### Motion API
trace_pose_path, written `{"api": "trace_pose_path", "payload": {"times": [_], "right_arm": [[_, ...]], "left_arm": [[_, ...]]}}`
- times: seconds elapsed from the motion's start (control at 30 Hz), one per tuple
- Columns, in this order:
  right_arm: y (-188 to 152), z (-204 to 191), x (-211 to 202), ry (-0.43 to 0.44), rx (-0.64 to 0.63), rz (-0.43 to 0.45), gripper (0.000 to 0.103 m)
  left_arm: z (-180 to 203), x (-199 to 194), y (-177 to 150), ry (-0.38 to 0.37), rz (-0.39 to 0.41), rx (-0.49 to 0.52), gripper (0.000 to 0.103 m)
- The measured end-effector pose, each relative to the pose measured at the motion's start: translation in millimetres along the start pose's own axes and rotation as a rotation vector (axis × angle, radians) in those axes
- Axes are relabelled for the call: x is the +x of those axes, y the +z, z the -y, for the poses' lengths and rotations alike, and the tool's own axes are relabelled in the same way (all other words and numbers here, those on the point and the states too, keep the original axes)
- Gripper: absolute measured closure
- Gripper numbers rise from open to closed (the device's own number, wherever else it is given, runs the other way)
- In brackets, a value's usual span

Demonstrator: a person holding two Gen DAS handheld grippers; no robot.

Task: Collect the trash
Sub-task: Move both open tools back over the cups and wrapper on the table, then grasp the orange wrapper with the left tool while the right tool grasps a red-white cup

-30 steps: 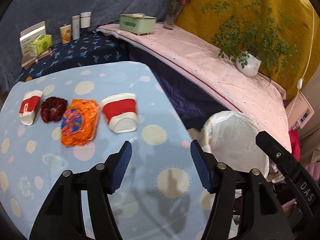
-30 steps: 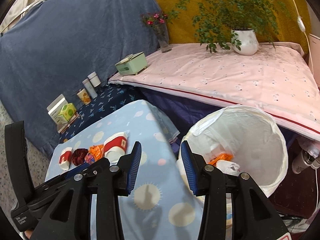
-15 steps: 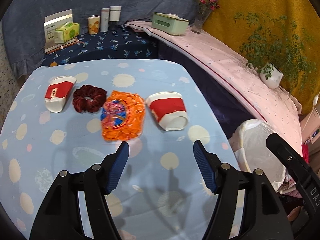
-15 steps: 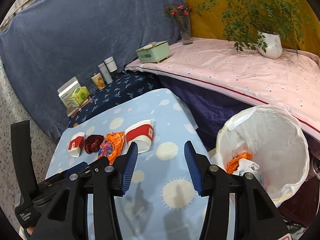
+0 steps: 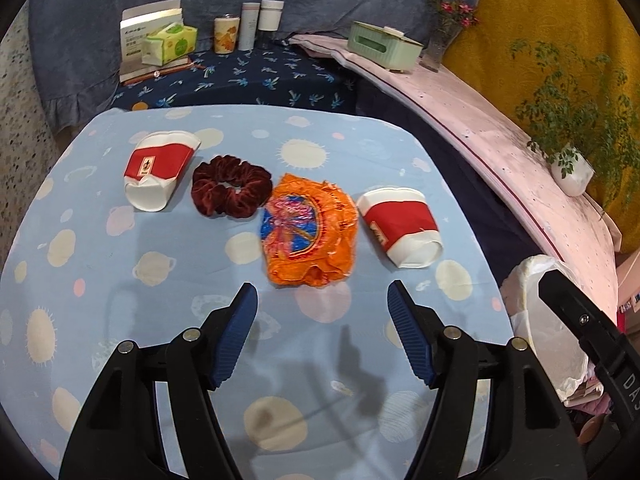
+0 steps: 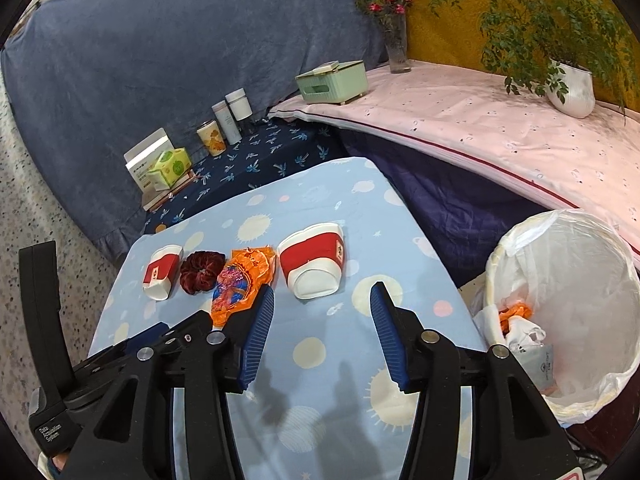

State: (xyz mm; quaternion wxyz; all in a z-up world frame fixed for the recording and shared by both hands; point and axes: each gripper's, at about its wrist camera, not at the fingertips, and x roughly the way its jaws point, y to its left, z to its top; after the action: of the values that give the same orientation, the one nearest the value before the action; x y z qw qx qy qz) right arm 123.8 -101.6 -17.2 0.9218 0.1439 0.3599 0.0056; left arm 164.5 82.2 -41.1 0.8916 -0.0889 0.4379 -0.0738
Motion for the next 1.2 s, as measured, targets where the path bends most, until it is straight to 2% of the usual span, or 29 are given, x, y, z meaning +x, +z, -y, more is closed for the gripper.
{"api": "trace_pose_path", "payload": {"times": [0.43,0.57,0.73,0.83,0.93,1.07,1.13,1.2], "right_arm": [[15.7,-2.6,77.3,0.013,0.047,-0.099,0.052],[22.3,-2.6,101.2,0.006,0.055,-0.12,0.044],[26.2,-2.5,123.8,0.002,0.053,-0.145,0.043],[25.4,-1.1,137.8,0.005,0.06,-0.166,0.043],[22.4,-0.5,147.9,0.007,0.061,-0.185,0.043],[17.5,-0.1,156.4,0.03,0.067,-0.202,0.043],[15.1,0.4,158.5,0.039,0.072,-0.208,0.043],[12.6,1.6,160.1,0.054,0.078,-0.219,0.049]], "left_arm": [[-29.9,52.4,22.5,0.042,-0.08,-0.106,0.034],[-36.4,73.2,28.3,0.042,-0.114,-0.141,0.034],[-38.8,95.4,31.1,0.044,-0.148,-0.154,0.033],[-34.3,100.5,33.4,0.044,-0.137,-0.138,0.025],[-31.0,103.6,34.9,0.05,-0.126,-0.126,0.024],[-28.1,105.1,35.1,0.05,-0.107,-0.11,0.026],[-26.7,105.2,34.6,0.051,-0.096,-0.098,0.032],[-24.5,104.5,33.1,0.052,-0.084,-0.081,0.039]]}}
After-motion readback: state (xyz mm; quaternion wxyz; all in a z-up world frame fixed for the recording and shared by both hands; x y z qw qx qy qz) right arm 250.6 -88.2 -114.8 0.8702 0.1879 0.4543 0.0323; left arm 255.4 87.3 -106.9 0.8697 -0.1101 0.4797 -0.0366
